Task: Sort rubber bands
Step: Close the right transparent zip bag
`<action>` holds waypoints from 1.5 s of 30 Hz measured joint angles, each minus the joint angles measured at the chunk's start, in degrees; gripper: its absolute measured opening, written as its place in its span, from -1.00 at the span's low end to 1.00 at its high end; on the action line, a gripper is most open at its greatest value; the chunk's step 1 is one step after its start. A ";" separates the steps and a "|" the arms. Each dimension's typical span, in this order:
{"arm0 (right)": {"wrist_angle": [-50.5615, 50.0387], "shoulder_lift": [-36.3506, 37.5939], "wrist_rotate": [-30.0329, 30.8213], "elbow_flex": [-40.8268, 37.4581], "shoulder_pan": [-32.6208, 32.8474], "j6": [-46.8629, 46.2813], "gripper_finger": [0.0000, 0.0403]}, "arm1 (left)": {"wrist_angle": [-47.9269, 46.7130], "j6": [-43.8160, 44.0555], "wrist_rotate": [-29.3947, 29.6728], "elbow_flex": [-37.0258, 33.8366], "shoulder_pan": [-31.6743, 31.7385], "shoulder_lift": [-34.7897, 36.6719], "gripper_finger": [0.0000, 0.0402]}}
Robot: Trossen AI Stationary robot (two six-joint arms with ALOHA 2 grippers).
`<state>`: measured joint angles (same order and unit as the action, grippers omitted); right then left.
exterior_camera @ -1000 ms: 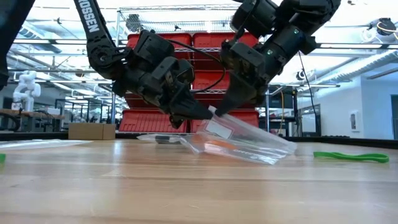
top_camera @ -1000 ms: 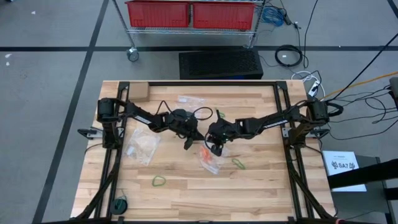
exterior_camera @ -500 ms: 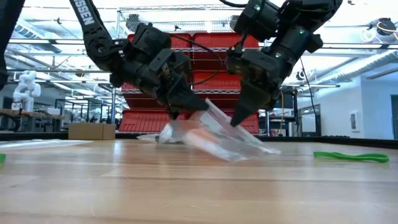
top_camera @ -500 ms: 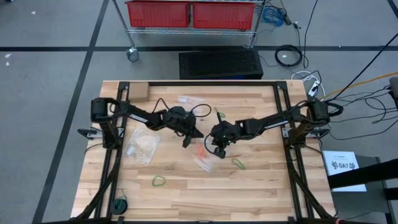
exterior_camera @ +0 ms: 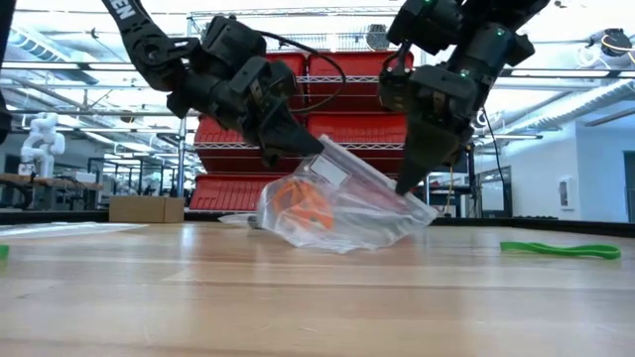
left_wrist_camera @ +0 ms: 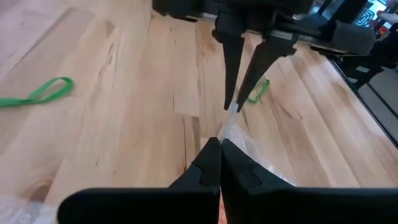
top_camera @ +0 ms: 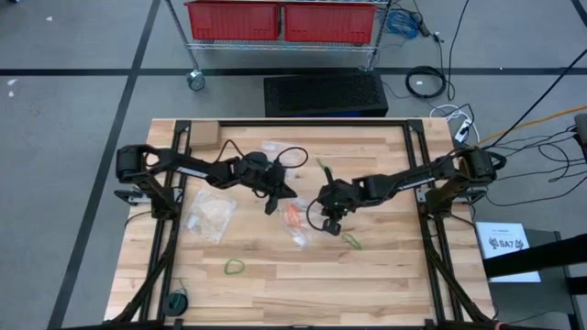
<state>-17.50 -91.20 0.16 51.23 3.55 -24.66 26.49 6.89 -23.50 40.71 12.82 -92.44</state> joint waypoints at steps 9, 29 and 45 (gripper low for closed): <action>-2.99 -0.04 -0.02 0.01 1.16 -1.67 -0.98 | -1.04 -0.30 0.07 0.00 0.11 0.50 -1.00; -5.70 -0.09 -0.02 0.01 1.20 -2.80 -0.98 | -1.78 -0.26 0.23 0.00 0.24 0.48 -1.00; -5.24 1.15 1.44 -0.01 1.18 -3.33 -0.26 | -3.20 -2.90 3.62 0.00 0.24 0.48 -0.75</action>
<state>-22.74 -90.05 1.60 51.22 4.73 -27.99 23.29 3.98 -19.88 40.71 13.06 -91.96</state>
